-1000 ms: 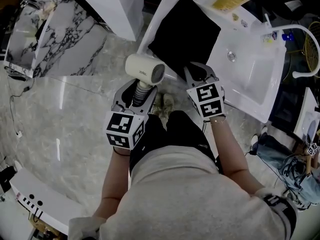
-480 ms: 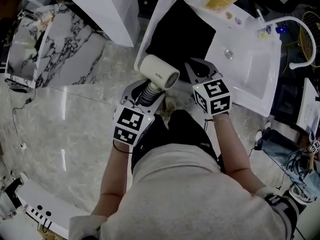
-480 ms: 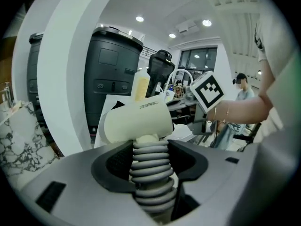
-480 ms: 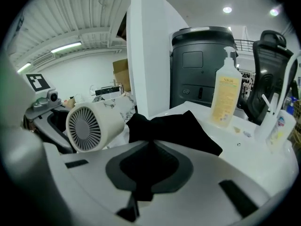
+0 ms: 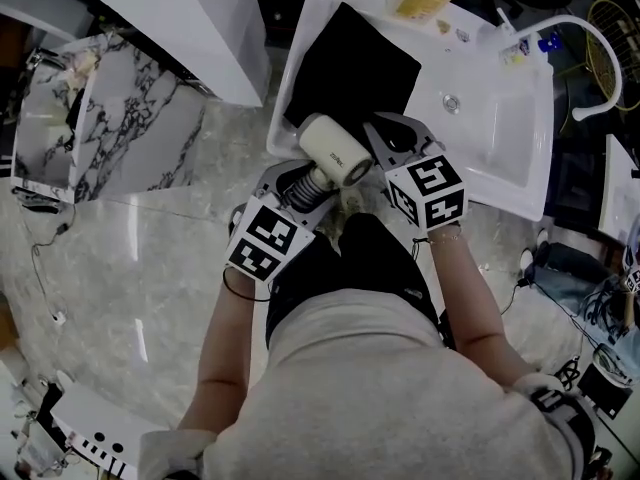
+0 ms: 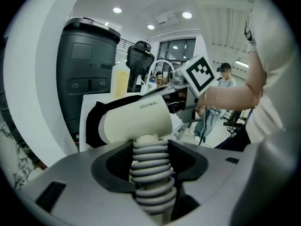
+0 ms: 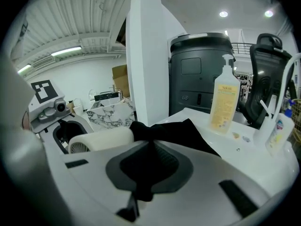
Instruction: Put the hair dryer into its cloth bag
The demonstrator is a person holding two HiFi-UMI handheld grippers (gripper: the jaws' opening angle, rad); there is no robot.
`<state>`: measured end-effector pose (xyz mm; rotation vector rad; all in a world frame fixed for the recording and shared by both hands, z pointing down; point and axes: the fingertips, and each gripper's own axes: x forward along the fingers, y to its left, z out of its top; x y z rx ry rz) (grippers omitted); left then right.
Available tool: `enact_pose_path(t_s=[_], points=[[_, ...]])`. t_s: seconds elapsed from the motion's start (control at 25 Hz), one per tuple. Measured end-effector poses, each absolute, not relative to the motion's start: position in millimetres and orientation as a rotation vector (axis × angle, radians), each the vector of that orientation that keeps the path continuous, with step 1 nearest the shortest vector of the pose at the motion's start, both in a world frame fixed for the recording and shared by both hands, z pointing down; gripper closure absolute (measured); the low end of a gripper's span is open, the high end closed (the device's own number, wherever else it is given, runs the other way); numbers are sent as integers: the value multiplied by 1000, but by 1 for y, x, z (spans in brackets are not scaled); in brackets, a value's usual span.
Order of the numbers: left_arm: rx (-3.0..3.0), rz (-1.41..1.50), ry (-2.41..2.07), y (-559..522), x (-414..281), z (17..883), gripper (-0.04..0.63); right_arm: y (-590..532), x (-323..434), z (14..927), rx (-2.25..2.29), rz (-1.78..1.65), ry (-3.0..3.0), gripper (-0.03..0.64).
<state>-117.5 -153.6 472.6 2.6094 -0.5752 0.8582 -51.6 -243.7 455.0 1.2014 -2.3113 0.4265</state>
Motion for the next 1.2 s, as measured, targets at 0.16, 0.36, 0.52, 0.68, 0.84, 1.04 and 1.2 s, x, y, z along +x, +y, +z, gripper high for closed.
enact_pose_path(t_s=[0.16, 0.36, 0.52, 0.68, 0.84, 1.04, 1.2], points=[[2618, 931, -500, -155, -112, 479, 368, -247, -51, 451, 1191, 429, -2344, 606], [2594, 994, -458, -158, -108, 484, 368, -245, -53, 447, 1131, 417, -2392, 606], [2582, 1028, -501, -169, -107, 483, 368, -243, -49, 444, 1075, 414, -2423, 606], [2576, 1068, -527, -176, -105, 484, 368, -239, -45, 441, 1020, 433, -2445, 606], [2560, 1114, -598, -184, -104, 486, 368, -238, -43, 437, 962, 457, -2466, 606], [2522, 1129, -681, -190, -101, 486, 368, -237, -40, 436, 906, 499, -2480, 606], [2487, 1144, -737, -195, -102, 488, 368, -235, -43, 435, 856, 539, -2498, 606]])
